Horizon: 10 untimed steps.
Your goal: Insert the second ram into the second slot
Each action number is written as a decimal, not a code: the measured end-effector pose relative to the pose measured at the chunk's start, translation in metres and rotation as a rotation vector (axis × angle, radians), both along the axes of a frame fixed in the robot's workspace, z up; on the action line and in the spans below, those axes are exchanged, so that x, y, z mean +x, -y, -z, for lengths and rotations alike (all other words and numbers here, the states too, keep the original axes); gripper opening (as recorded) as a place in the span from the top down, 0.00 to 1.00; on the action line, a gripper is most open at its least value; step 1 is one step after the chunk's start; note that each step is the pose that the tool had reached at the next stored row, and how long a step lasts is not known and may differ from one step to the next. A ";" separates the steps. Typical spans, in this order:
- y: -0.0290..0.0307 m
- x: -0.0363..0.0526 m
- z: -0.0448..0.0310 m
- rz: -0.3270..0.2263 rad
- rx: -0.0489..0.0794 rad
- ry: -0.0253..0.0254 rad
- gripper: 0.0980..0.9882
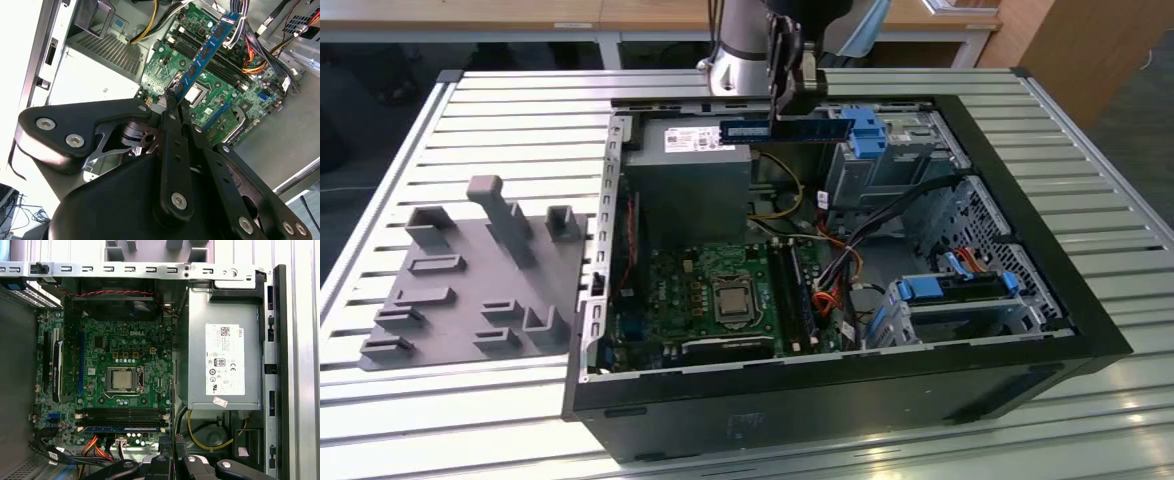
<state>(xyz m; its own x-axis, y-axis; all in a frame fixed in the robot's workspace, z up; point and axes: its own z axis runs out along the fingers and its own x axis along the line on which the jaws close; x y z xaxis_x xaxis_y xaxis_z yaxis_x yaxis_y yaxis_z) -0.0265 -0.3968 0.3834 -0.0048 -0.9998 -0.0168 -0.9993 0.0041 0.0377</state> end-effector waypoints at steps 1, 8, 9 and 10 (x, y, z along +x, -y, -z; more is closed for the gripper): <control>0.0000 0.0000 0.0000 0.001 0.000 0.0000 0.95; 0.0000 0.0000 0.0000 0.008 0.000 0.0000 0.95; 0.0000 0.0000 0.0000 0.009 0.000 -0.0001 0.95; 0.0000 0.0000 0.0000 0.010 0.000 0.0000 0.95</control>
<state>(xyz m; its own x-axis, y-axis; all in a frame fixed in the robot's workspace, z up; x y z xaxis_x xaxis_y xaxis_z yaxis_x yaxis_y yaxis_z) -0.0265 -0.3968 0.3834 -0.0149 -0.9997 -0.0168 -0.9992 0.0143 0.0377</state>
